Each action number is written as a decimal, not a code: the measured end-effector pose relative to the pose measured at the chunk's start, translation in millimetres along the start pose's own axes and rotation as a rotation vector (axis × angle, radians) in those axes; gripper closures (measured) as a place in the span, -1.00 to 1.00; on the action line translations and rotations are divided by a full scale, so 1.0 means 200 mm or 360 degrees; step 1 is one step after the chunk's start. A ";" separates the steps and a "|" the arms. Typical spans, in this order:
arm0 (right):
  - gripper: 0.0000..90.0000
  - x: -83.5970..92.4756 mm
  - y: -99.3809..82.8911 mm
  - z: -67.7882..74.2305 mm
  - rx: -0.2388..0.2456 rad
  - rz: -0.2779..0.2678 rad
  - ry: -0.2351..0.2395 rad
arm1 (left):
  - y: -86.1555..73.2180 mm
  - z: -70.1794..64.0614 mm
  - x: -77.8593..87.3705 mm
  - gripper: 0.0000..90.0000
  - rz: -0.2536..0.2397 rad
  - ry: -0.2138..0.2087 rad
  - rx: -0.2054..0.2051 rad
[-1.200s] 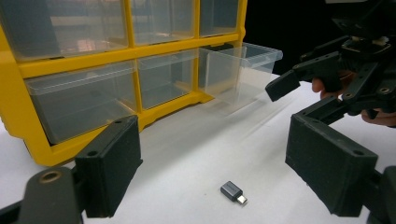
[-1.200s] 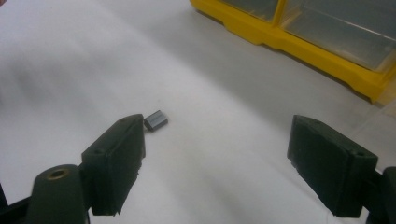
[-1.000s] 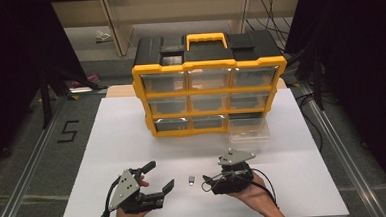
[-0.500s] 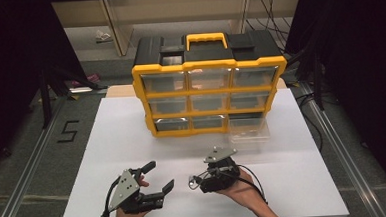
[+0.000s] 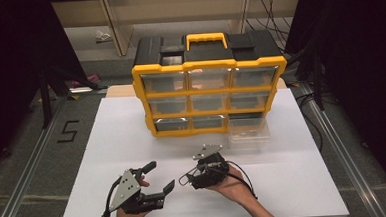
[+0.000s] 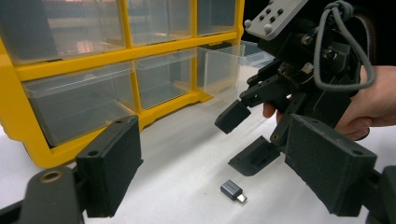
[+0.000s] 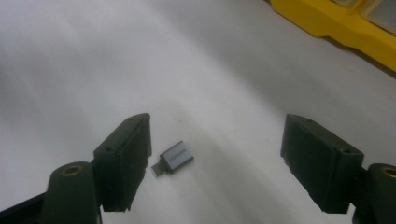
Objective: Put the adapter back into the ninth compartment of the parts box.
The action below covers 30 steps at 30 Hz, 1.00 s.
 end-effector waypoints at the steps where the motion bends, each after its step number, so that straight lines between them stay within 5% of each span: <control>1: -0.41 -0.01 0.00 0.00 0.0011 0.0009 0.0002 | 0.00 0.00 0.00 -0.60 0.0007 0.0002 -0.0004; 15: -0.22 -0.11 -0.03 0.02 0.0037 0.0113 -0.0006 | 0.00 0.01 0.00 -0.59 -0.0005 0.0028 0.0002; 30: -0.03 -0.12 -0.05 0.00 0.0024 0.0157 -0.0008 | 0.00 0.01 0.00 -0.58 -0.0006 0.0027 -0.0004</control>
Point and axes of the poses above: each handheld gripper's, and its own axes: x roughly backward along the jaws, y roughly out of its top, z roughly to its left, the point moved 9 cm from there along -x, roughly forward along the jaws, and after that the axes turned 9 degrees about y, right-handed, at the moved point
